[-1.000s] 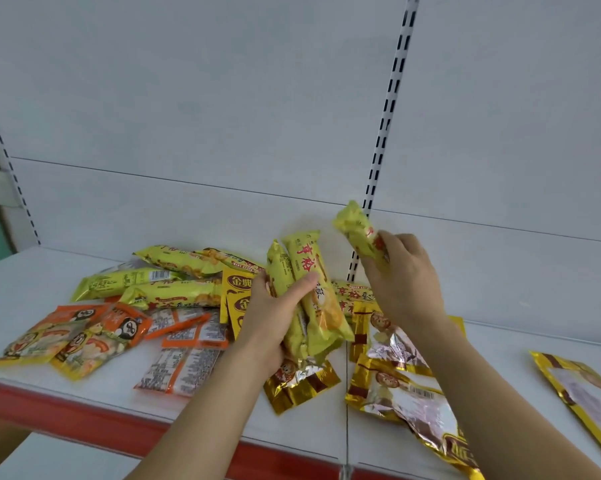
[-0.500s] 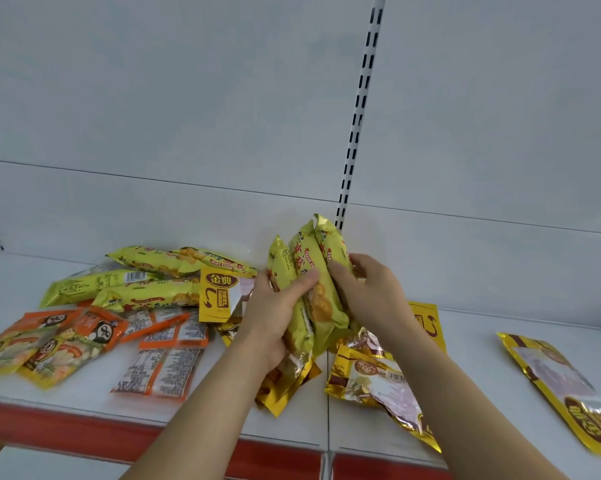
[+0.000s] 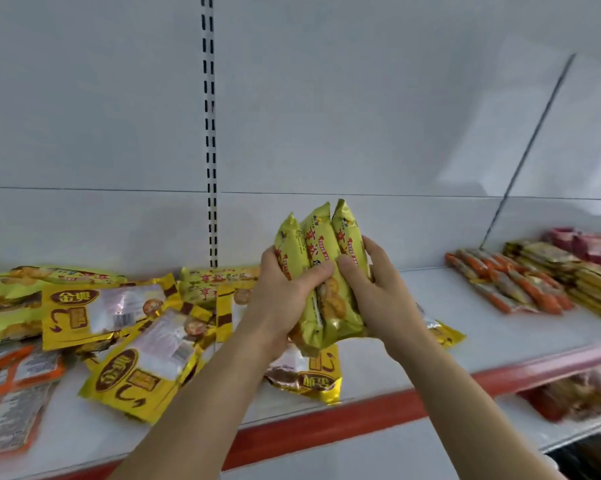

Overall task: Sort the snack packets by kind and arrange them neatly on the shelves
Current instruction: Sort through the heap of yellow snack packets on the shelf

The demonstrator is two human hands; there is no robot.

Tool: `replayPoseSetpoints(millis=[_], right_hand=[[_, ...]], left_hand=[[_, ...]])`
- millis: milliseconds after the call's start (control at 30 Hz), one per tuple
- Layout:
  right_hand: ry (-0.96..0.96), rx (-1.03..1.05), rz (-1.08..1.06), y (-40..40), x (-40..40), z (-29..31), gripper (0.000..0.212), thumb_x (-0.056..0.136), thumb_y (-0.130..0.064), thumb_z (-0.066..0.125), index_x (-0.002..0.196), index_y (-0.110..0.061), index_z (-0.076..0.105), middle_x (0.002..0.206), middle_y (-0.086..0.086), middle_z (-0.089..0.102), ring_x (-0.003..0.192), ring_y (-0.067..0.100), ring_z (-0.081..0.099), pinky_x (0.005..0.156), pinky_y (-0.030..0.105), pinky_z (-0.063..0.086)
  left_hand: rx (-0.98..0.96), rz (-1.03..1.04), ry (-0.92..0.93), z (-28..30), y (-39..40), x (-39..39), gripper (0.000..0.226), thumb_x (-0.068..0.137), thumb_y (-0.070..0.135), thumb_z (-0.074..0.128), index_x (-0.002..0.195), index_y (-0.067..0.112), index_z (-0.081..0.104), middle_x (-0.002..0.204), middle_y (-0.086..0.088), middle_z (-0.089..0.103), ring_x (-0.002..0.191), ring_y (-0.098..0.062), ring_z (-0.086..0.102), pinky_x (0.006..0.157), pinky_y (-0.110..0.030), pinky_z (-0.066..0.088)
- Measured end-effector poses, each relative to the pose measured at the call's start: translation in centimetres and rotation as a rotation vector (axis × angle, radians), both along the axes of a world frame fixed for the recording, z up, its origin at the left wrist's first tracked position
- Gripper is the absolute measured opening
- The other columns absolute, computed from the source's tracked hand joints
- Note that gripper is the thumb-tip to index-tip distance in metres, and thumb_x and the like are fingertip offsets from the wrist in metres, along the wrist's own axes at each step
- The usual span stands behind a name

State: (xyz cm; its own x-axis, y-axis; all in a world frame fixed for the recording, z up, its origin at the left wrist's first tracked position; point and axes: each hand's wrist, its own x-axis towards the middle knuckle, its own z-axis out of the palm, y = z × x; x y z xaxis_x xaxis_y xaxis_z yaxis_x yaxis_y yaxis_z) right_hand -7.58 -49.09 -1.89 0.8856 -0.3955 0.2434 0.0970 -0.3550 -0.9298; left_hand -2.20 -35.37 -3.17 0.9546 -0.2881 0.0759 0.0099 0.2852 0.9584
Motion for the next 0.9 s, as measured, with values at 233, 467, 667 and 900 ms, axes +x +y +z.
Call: replayPoseSetpoints(millis=[233,467,667,900], right_hand=[[-0.001,0.028,-0.127,-12.8,-4.1,-1.0,0.053,0.079,-0.064,0.064,0.127,-0.049,0.050,0.106,-0.009,0.072,0.090,0.013,0.073,0.081,0.046,0.060],[0.035,-0.018,-0.092,-26.0,-3.7,-1.7,0.051,0.081,-0.060,0.065,0.127,-0.041,0.055,0.109,-0.013,0.071,0.094,0.012,0.072,0.082,0.045,0.060],[0.118,-0.021,-0.013,-30.6,-1.0,-2.3,0.029,0.094,-0.051,0.056,0.118,-0.036,0.056,0.105,-0.013,0.068,0.097,0.012,0.068,0.085,0.045,0.059],[0.229,-0.040,0.022,-30.9,3.4,-3.5,0.019,0.096,-0.041,0.056,0.114,-0.036,0.051,0.097,-0.020,0.059,0.100,0.013,0.062,0.092,0.044,0.055]], left_hand=[[0.053,-0.090,-0.001,-0.1,-13.5,-2.9,0.057,0.085,0.016,0.085,0.129,0.026,0.049,0.117,-0.003,0.072,0.101,-0.023,0.076,0.090,-0.051,0.062],[0.110,-0.039,0.064,-1.0,-26.2,-3.2,0.065,0.080,0.032,0.088,0.130,0.026,0.047,0.119,-0.002,0.070,0.102,-0.025,0.074,0.089,-0.052,0.062],[0.191,0.062,0.126,-1.8,-31.2,-1.1,0.076,0.076,0.036,0.092,0.133,0.023,0.043,0.116,-0.001,0.067,0.102,-0.022,0.071,0.086,-0.044,0.062],[0.345,0.203,0.147,-4.1,-31.6,2.8,0.074,0.075,0.044,0.088,0.128,0.028,0.039,0.118,0.000,0.064,0.108,-0.026,0.066,0.097,-0.050,0.057]])
